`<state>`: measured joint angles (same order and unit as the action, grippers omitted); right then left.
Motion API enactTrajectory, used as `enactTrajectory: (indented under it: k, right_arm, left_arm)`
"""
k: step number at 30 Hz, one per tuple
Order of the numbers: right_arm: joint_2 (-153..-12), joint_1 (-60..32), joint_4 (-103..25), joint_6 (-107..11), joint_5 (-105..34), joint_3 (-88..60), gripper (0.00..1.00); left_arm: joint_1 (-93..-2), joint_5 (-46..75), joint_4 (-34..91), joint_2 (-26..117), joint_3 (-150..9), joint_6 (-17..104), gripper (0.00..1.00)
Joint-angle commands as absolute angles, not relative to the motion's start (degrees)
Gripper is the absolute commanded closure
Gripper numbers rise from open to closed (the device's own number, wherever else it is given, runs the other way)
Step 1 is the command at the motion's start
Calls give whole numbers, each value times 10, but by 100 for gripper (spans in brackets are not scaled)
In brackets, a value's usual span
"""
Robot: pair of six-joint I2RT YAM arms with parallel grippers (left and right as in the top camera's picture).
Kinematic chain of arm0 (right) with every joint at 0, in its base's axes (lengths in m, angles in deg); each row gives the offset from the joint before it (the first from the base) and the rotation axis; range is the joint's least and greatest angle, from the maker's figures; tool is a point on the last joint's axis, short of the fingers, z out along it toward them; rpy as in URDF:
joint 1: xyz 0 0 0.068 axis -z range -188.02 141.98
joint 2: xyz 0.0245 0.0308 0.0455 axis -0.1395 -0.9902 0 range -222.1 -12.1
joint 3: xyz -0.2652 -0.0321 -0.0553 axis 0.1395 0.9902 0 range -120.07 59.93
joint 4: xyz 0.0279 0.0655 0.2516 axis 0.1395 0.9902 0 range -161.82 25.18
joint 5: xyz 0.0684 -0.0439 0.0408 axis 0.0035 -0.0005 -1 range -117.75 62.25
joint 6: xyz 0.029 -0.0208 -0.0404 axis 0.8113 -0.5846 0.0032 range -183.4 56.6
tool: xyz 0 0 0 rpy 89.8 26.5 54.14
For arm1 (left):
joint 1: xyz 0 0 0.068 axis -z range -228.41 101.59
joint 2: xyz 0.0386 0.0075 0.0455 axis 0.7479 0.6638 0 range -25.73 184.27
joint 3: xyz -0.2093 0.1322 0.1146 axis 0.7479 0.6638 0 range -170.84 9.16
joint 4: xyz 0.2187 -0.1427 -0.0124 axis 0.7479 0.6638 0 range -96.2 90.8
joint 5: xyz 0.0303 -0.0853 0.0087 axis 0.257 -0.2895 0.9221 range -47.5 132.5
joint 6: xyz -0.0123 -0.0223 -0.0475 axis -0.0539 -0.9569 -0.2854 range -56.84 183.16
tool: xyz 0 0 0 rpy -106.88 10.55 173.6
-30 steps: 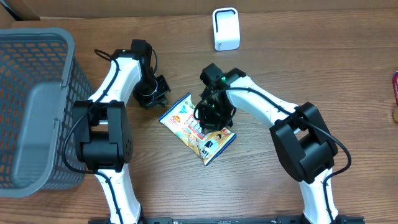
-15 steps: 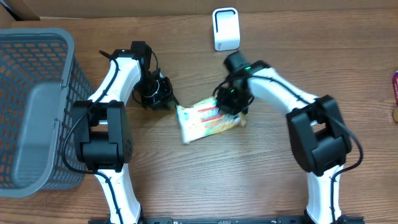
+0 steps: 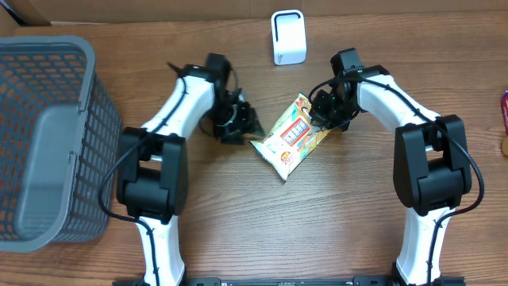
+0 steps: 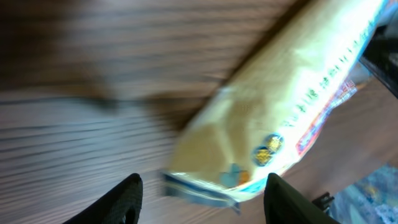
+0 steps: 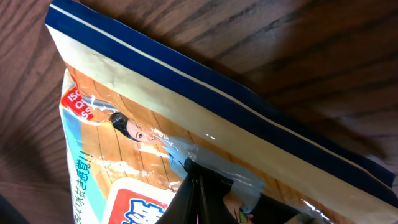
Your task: Scan the item barcode
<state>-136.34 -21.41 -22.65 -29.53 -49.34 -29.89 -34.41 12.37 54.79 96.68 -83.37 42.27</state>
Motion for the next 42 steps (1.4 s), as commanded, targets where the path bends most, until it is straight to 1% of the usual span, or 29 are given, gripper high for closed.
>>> enactTrajectory:
  k: [1,3,6,8,13,15,18,21,24,25,26,27,28,29,30,31,34,35,38,42]
  right_arm:
    - [-1365,-209,-227,-293,-502,-295,96]
    - [-1365,-209,-224,-293,-504,-300,96]
    - [-1365,-208,-219,-293,-506,-309,96]
    - [-1365,-205,-215,-293,-506,-318,96]
    - [-1365,-187,-199,-293,-506,-336,96]
    - [-1365,-175,-197,-293,-509,-337,96]
    - [-1365,-160,-187,-294,-531,-337,96]
    - [-1365,-158,-181,-320,-544,-337,96]
    - [-1365,-157,-180,-324,-544,-338,91]
    - [-1365,-155,-179,-336,-545,-340,83]
    - [-1365,-155,-179,-343,-545,-340,76]
    - [-1365,-153,-178,-356,-545,-341,65]
    - [-1365,-151,-175,-371,-545,-344,51]
    - [-1365,-149,-173,-384,-545,-345,38]
    - [-1365,-142,-168,-398,-544,-347,21]
    - [-1365,-138,-164,-400,-544,-347,14]
    - [-1365,-128,-155,-435,-550,-347,4]
    - [-1365,-124,-152,-451,-550,-347,3]
    - [-1365,-114,-140,-488,-551,-347,2]
    - [-1365,-105,-136,-489,-555,-347,2]
  left_arm:
    - [-311,110,535,976,-844,369,44]
    - [-298,120,527,976,-843,352,41]
    - [-279,150,514,977,-839,316,38]
    - [-269,167,503,977,-834,299,34]
    - [-265,191,499,978,-824,275,34]
    - [-266,208,499,978,-820,256,33]
    - [-267,204,491,978,-813,214,25]
    - [-260,185,451,978,-803,206,23]
    - [-254,185,432,978,-798,197,23]
    - [-254,185,426,978,-797,196,24]
    - [-254,186,422,978,-797,196,26]
    - [-254,187,417,978,-797,196,29]
    - [-254,192,407,978,-797,197,36]
    - [-254,201,399,978,-797,197,45]
    - [-255,213,385,978,-797,198,66]
    - [-257,221,377,978,-797,199,72]
    - [-261,234,361,978,-797,199,92]
    - [-263,239,357,978,-797,199,96]
    - [-274,261,349,978,-797,199,96]
    - [-295,254,353,978,-797,199,96]
